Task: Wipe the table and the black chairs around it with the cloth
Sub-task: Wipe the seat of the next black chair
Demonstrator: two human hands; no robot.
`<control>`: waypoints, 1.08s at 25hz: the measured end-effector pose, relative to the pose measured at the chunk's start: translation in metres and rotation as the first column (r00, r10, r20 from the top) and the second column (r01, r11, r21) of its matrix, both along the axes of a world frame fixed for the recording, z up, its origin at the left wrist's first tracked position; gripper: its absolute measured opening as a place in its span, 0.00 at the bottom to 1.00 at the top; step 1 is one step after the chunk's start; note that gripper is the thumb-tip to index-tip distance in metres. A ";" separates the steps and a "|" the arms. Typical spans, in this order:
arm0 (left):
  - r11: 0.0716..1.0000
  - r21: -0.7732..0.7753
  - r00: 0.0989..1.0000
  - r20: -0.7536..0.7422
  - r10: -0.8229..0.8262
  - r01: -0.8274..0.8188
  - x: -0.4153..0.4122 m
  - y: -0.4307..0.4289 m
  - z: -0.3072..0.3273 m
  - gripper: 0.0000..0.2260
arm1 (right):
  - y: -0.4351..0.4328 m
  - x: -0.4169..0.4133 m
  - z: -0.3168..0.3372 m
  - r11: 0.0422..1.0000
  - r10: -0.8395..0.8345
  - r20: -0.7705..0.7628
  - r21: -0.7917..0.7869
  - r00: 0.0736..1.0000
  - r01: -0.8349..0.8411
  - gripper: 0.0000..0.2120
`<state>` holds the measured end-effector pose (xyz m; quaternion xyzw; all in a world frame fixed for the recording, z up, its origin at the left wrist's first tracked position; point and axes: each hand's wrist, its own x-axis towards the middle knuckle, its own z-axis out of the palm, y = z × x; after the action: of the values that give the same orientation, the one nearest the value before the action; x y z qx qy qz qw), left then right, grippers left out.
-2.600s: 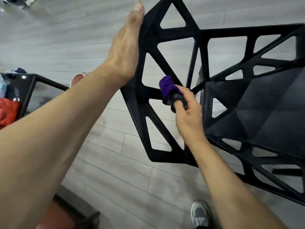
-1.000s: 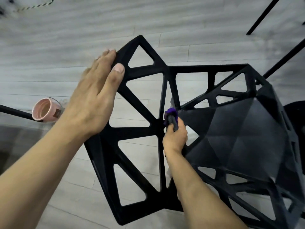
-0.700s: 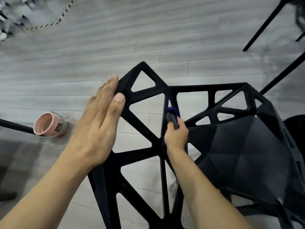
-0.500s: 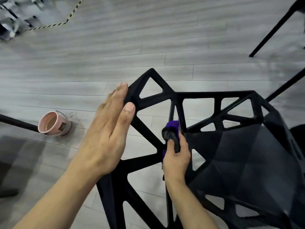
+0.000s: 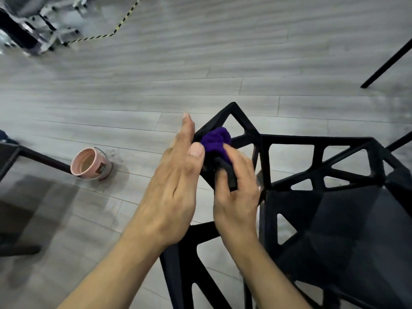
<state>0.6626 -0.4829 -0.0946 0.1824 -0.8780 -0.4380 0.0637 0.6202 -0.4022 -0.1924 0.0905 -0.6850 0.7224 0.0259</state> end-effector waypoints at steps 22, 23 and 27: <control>0.995 -0.101 0.999 0.047 -0.018 0.023 0.002 0.000 0.000 0.33 | 0.007 -0.062 -0.035 0.987 -0.037 -0.112 0.151 0.993 0.054 0.20; 0.995 -0.099 0.998 0.052 -0.019 0.024 0.002 0.001 0.001 0.34 | 0.012 -0.071 -0.036 0.981 -0.036 -0.134 0.185 0.990 0.060 0.20; 0.992 -0.123 0.997 0.076 -0.008 0.017 0.001 0.004 0.004 0.33 | 0.022 -0.096 -0.057 0.961 -0.201 0.145 0.219 0.969 0.167 0.20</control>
<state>0.6637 -0.4785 -0.0903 0.1890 -0.9063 -0.3760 0.0387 0.5244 -0.3804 -0.2496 -0.0318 -0.7611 0.6473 0.0266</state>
